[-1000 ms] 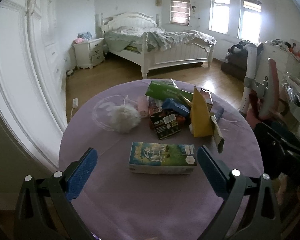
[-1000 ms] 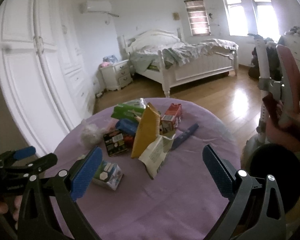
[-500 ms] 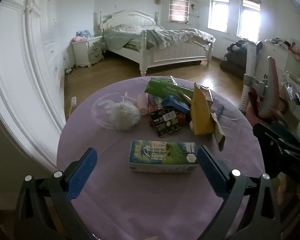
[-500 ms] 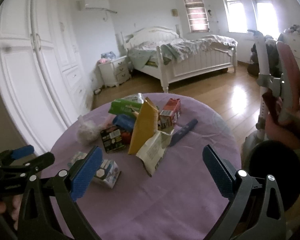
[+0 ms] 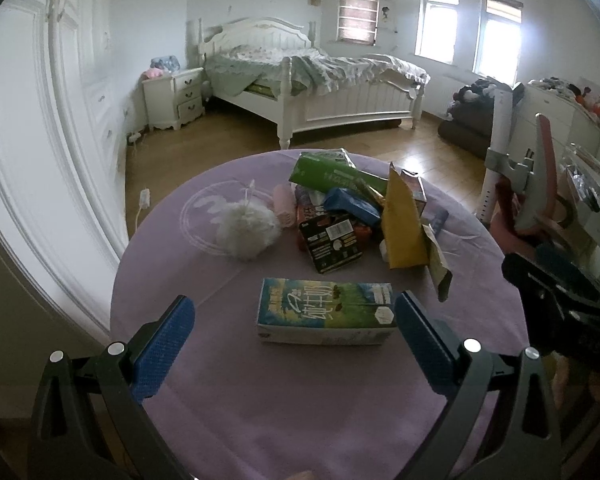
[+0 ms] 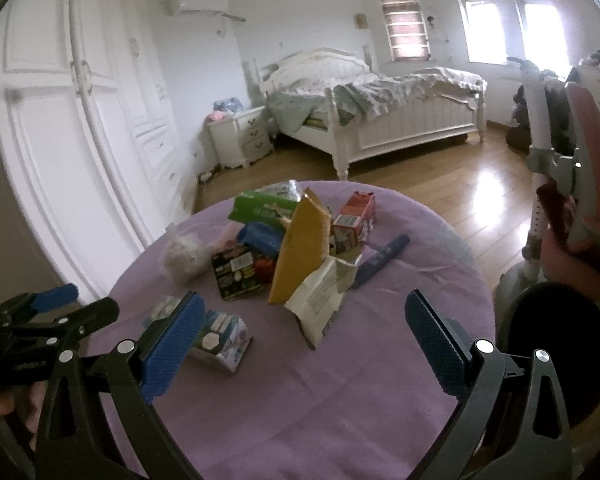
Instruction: Collect trash
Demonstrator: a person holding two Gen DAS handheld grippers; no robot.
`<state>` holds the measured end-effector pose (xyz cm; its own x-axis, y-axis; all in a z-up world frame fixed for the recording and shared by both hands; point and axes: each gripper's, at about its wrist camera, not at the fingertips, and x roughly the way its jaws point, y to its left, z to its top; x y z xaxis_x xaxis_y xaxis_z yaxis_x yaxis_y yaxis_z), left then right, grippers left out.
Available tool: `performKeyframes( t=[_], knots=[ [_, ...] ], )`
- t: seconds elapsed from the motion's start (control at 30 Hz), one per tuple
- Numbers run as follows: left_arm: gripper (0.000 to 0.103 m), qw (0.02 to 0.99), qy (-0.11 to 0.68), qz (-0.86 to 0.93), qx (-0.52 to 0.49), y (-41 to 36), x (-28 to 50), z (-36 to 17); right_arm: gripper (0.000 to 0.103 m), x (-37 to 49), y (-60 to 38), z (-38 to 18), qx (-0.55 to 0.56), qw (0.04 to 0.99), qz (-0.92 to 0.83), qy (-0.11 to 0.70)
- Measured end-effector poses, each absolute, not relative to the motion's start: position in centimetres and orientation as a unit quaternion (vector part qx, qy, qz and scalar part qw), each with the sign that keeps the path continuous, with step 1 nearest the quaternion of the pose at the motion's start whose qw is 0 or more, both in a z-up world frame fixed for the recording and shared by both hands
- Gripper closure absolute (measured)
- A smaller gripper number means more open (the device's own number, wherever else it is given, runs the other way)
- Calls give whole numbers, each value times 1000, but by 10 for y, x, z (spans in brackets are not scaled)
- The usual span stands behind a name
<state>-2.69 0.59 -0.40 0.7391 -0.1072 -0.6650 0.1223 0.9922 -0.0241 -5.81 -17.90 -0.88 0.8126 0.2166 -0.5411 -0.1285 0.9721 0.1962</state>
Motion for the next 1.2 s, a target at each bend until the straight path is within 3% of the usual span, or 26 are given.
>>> performKeyframes(
  t=[0.83, 0.97, 1.07, 1.2],
  knots=[
    [5, 916, 395, -67, -25, 40, 3, -31, 4, -32, -174, -39, 95, 923, 136, 347],
    [5, 905, 415, -51, -78, 91, 27, -48, 8, -30, -163, -34, 47, 925, 185, 328],
    [5, 898, 425, -46, -101, 120, 51, -53, 19, -18, -142, -27, 9, 910, 258, 325],
    [5, 896, 426, -92, -82, 117, 89, -51, 19, 3, -96, -28, -81, 873, 350, 331]
  ],
)
